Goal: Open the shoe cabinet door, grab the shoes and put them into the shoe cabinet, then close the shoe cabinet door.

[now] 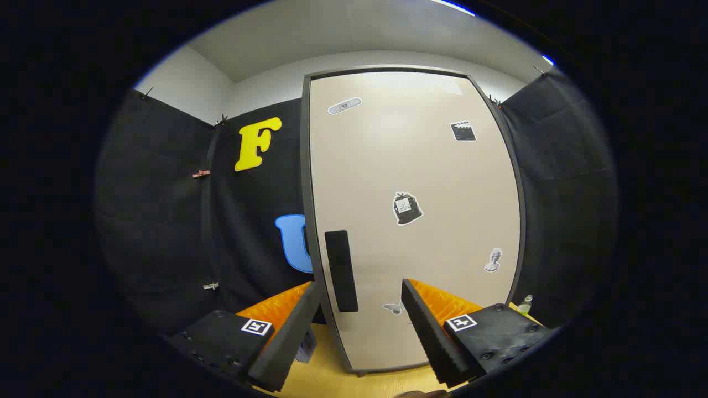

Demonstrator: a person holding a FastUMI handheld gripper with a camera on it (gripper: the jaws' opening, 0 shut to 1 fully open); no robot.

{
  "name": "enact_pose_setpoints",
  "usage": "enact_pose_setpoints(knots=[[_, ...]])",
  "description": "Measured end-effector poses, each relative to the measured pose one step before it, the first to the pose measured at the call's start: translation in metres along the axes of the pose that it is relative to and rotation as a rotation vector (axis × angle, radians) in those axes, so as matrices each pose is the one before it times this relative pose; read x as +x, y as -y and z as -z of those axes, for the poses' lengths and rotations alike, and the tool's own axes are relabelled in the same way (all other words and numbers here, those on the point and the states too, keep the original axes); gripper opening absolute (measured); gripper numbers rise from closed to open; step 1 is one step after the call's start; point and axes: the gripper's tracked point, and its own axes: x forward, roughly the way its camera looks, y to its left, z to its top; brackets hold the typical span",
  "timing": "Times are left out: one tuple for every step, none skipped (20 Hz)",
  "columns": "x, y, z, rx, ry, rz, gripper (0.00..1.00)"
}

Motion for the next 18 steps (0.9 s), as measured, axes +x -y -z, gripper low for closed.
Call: enact_pose_setpoints(knots=[[0.00062, -0.00137, 0.00125, -0.00369, -0.00195, -0.00221, 0.98], [0.00050, -0.00136, -0.00012, -0.00379, -0.00200, -0.00232, 0.98], [0.00063, -0.00105, 0.00013, -0.00314, -0.00063, -0.00135, 0.98], [0.00051, -0.00062, 0.00007, -0.00549, 0.00010, 0.00060, 0.98], [0.00048, -0.00016, 0.00035, -0.00567, -0.00031, 0.00259, 0.98], [0.00065, -0.00090, 0.00042, -0.00507, -0.00066, 0.00136, 0.98], [0.00010, -0.00150, 0.00089, -0.00424, 0.00003, -0.00151, 0.98], [0.00097, -0.00022, 0.00016, -0.00306, -0.00035, 0.00120, 0.98], [-0.00048, -0.00073, -0.00019, -0.00185, 0.00108, 0.00151, 0.98], [0.00057, -0.00069, 0.00001, -0.00090, 0.00120, 0.00031, 0.98], [0.00030, -0.00035, 0.00001, -0.00225, 0.00062, 0.00084, 0.98], [0.00103, -0.00025, 0.00055, -0.00189, -0.00173, 0.00185, 0.98], [0.00085, -0.00082, 0.00129, -0.00166, -0.00557, 0.00099, 0.98], [0.00188, -0.00044, 0.00132, -0.00093, -0.00459, 0.00383, 0.98], [0.00389, -0.00040, 0.00136, -0.00086, -0.00555, 0.00461, 0.98], [0.00298, -0.00047, 0.00034, -0.00051, -0.00225, 0.00412, 0.98], [0.00481, -0.00156, 0.00101, 0.00003, -0.00237, 0.00238, 0.98], [0.00531, -0.00262, 0.00096, -0.00191, -0.00206, 0.00155, 0.98]])
